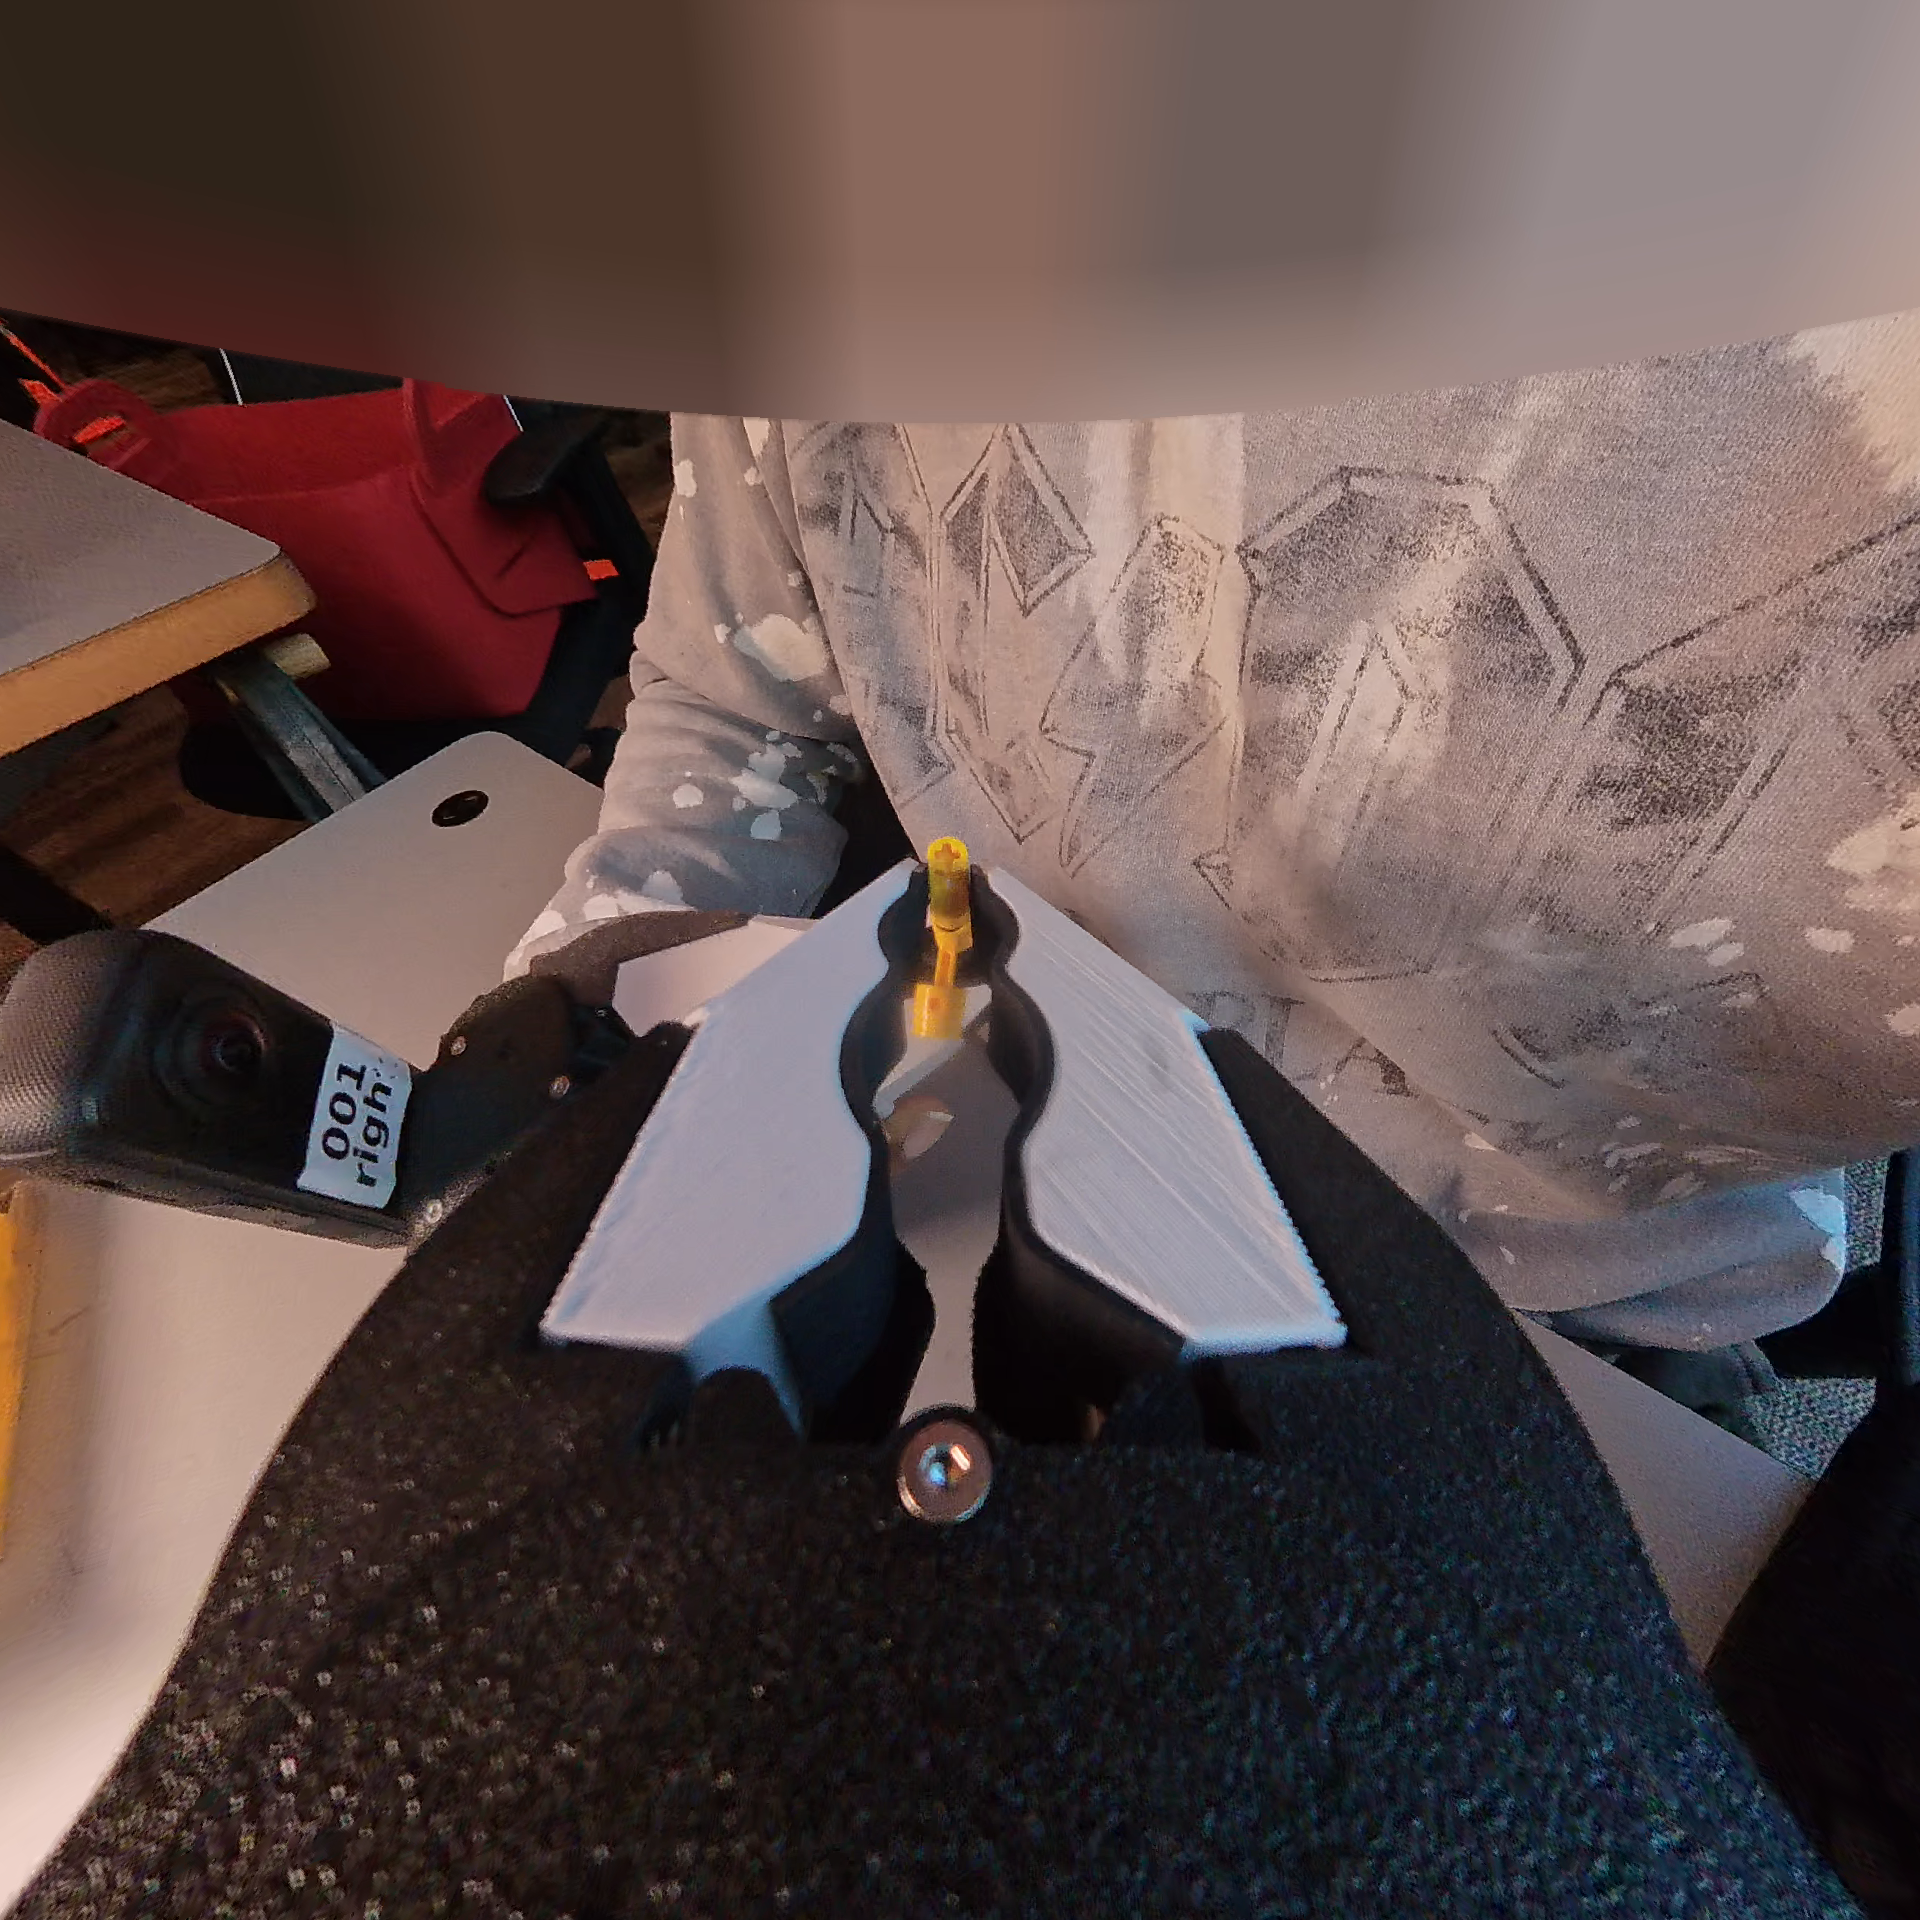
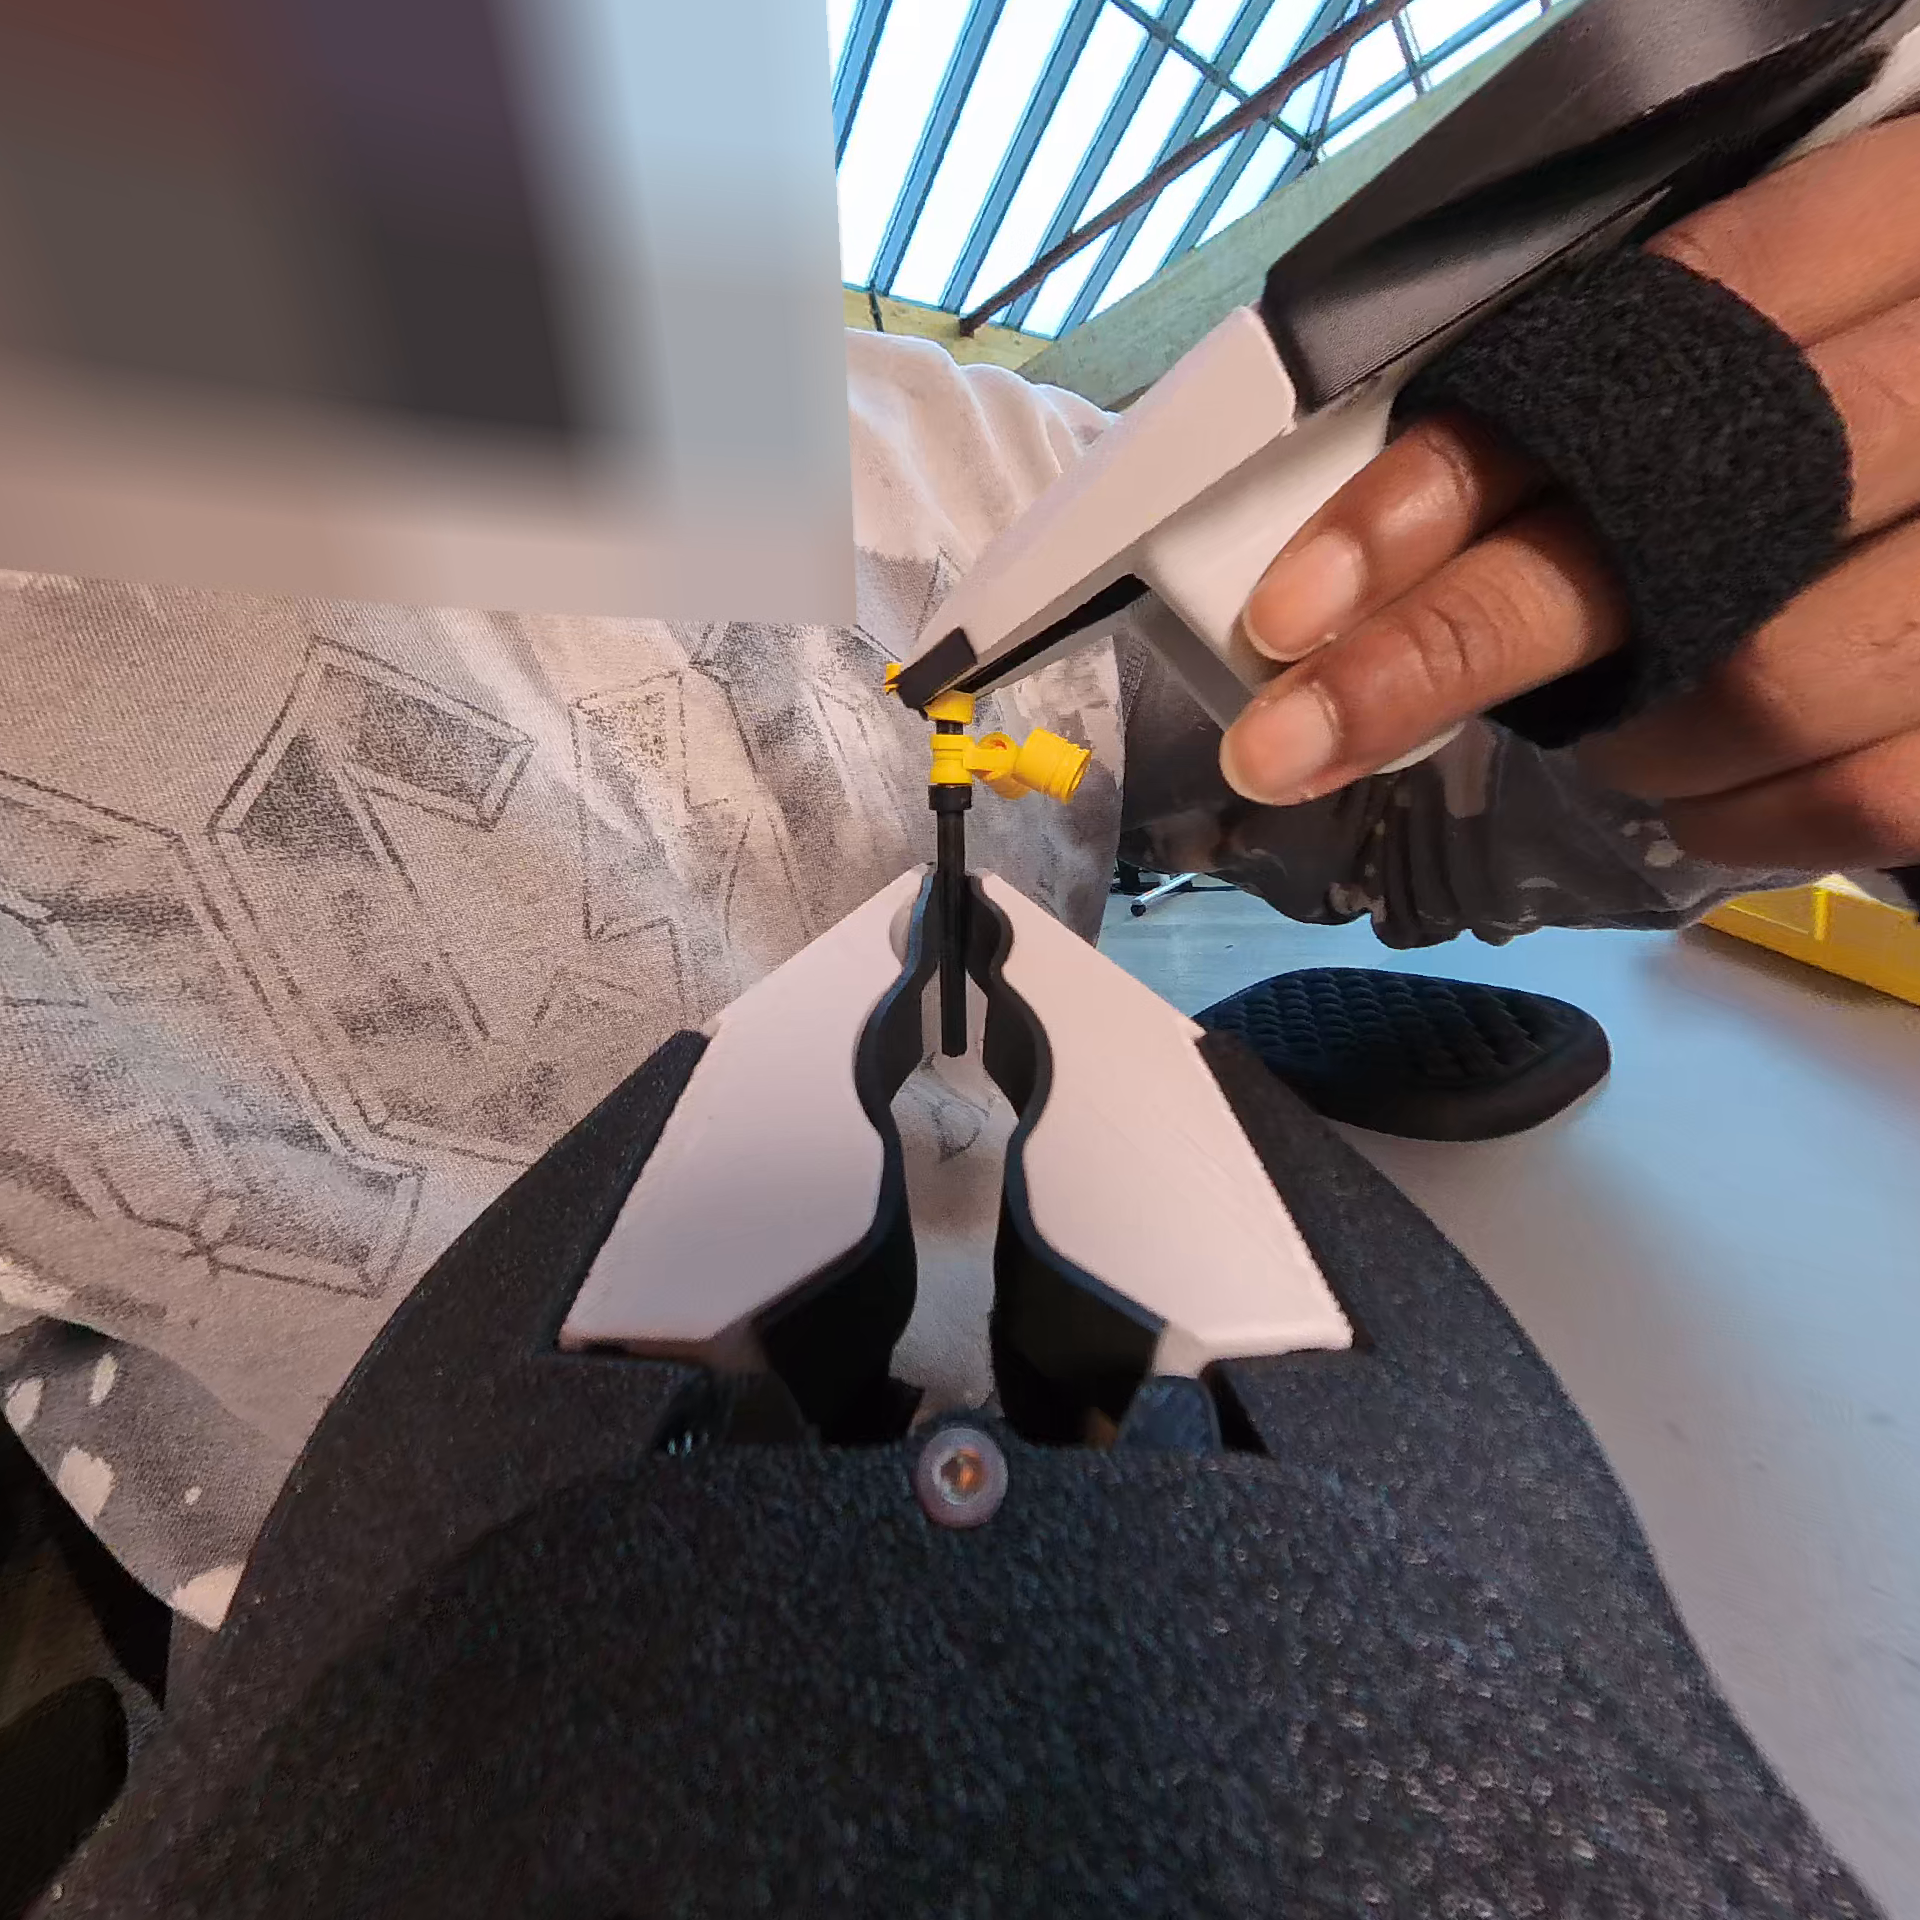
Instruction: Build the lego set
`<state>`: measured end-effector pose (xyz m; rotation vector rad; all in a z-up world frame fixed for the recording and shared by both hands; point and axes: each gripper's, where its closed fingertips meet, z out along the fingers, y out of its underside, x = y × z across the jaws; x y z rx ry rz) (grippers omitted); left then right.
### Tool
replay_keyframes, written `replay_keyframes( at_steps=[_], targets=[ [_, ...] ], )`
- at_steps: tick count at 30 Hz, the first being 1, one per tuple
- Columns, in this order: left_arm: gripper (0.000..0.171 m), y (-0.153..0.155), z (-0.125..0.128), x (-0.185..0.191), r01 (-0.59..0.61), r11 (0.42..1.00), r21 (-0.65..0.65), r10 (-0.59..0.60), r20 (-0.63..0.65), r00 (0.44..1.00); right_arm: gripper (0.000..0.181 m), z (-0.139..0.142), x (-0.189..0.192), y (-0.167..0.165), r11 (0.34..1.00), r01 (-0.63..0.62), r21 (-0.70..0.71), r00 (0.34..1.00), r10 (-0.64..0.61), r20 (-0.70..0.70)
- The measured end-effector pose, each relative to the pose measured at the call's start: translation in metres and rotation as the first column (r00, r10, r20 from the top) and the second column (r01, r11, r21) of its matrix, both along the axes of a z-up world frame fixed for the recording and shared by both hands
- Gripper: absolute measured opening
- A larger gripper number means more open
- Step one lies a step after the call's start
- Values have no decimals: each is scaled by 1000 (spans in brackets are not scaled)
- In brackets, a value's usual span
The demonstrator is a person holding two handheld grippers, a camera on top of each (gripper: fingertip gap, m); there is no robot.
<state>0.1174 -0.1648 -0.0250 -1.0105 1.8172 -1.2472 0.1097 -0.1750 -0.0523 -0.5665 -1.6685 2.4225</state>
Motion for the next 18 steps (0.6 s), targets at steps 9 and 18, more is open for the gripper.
replay_keyframes(
  at_steps=[9,18],
  targets=[
    [15,3,3,-2,-21,1000,1,21,-5,1000,2,-4,-4,2,999,36,23,999,-37,11],
    [18,61,15,-36,-451,878,-161,457,-3,890,2,-9,-33,43,930,348,116,935,-353,29]
  ],
)
